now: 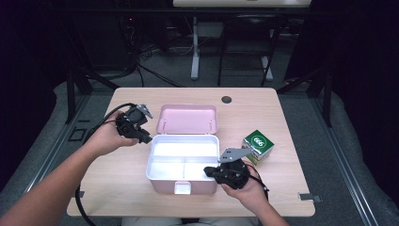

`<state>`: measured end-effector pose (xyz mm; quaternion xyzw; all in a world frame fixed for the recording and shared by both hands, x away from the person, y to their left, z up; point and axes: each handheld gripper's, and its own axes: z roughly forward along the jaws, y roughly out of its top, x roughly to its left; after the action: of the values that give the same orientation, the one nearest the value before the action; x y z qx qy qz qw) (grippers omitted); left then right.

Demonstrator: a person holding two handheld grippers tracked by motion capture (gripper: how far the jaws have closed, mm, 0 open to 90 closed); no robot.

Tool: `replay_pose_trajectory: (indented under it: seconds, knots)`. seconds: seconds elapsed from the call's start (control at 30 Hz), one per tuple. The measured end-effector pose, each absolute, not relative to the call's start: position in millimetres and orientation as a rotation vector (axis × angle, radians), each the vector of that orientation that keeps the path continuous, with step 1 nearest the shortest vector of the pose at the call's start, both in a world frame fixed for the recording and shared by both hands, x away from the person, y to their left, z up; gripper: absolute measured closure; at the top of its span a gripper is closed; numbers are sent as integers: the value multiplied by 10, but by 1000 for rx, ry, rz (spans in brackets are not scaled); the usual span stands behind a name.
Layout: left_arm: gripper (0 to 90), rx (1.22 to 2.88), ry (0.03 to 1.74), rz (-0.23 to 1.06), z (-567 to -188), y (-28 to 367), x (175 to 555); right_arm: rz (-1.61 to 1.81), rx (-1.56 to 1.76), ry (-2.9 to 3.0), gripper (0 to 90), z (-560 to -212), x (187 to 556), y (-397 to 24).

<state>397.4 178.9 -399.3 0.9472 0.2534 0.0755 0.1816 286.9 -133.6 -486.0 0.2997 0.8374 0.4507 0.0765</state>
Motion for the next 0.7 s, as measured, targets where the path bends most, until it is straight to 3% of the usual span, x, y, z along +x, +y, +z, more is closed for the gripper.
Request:
replay_pose_trajectory:
  seconds: [0.7]
  knots:
    - [787, 2886, 306, 206, -4077, 1245, 3815, 1424, 960, 2401, 805, -4699, 2875, -1573]
